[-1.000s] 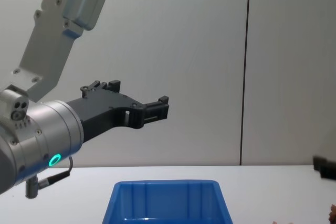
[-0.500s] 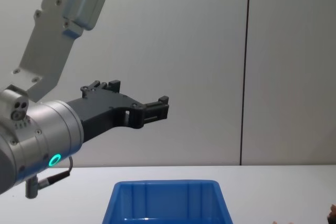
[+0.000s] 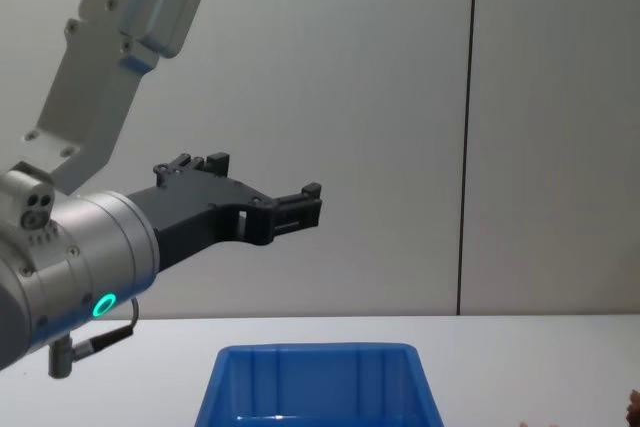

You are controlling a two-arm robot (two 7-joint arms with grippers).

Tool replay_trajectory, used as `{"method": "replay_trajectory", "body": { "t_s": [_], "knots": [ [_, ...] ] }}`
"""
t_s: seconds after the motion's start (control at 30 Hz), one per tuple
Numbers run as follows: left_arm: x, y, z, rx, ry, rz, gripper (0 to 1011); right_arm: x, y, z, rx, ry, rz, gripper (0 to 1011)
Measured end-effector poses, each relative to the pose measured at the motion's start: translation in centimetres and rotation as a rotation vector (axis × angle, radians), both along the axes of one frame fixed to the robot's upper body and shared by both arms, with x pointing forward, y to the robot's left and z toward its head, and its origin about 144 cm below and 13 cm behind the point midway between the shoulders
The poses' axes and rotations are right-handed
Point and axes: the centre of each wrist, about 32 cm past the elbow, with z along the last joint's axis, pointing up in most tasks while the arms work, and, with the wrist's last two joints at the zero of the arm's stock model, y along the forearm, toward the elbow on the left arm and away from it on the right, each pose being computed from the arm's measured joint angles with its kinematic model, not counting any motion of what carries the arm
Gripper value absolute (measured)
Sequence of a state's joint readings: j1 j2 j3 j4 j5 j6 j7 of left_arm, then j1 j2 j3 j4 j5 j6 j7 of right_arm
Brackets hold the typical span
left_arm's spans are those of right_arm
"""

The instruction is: Pick up the two dolls from the table and place them into the box.

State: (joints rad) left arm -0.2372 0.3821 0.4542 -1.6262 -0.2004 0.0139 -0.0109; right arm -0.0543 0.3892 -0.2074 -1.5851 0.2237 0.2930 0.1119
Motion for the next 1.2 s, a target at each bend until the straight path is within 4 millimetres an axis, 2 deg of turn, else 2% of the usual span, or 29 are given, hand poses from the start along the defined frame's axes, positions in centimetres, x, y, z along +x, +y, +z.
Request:
{"method": "replay_trajectory", "body": {
  "t_s": [0.17,0.43,0.5,0.53,0.67,0.7,0.77,0.87,0.9,1.0,1.2],
  "knots": [
    [0.0,0.0,0.0,0.000,0.000,0.000,1001,-0.1,0.2,-0.4,0.002,0.021,-0.007,985],
    [0.0,0.0,0.0,0.000,0.000,0.000,1001,-0.1,0.5,-0.9,0.020,0.035,-0.022,810],
    [0.0,0.0,0.0,0.000,0.000,0.000,1001,0.0,0.6,-1.0,0.029,0.038,-0.027,716],
    [0.0,0.0,0.0,0.000,0.000,0.000,1001,0.0,0.6,-1.0,0.033,0.038,-0.029,716],
    [0.0,0.0,0.0,0.000,0.000,0.000,1001,0.2,0.7,-1.2,0.060,0.039,-0.045,560],
    [0.0,0.0,0.0,0.000,0.000,0.000,1001,0.2,0.7,-1.3,0.064,0.039,-0.048,560],
    [0.0,0.0,0.0,0.000,0.000,0.000,1001,0.4,0.8,-1.3,0.077,0.039,-0.057,457],
    [0.0,0.0,0.0,0.000,0.000,0.000,1001,0.5,0.8,-1.4,0.089,0.037,-0.065,398],
    [0.0,0.0,0.0,0.000,0.000,0.000,1001,0.6,0.8,-1.4,0.096,0.036,-0.070,337],
    [0.0,0.0,0.0,0.000,0.000,0.000,1001,0.7,0.8,-1.4,0.108,0.030,-0.078,271],
    [0.0,0.0,0.0,0.000,0.000,0.000,1001,0.9,0.9,-1.2,0.127,-0.002,-0.085,271]
  ]
}}
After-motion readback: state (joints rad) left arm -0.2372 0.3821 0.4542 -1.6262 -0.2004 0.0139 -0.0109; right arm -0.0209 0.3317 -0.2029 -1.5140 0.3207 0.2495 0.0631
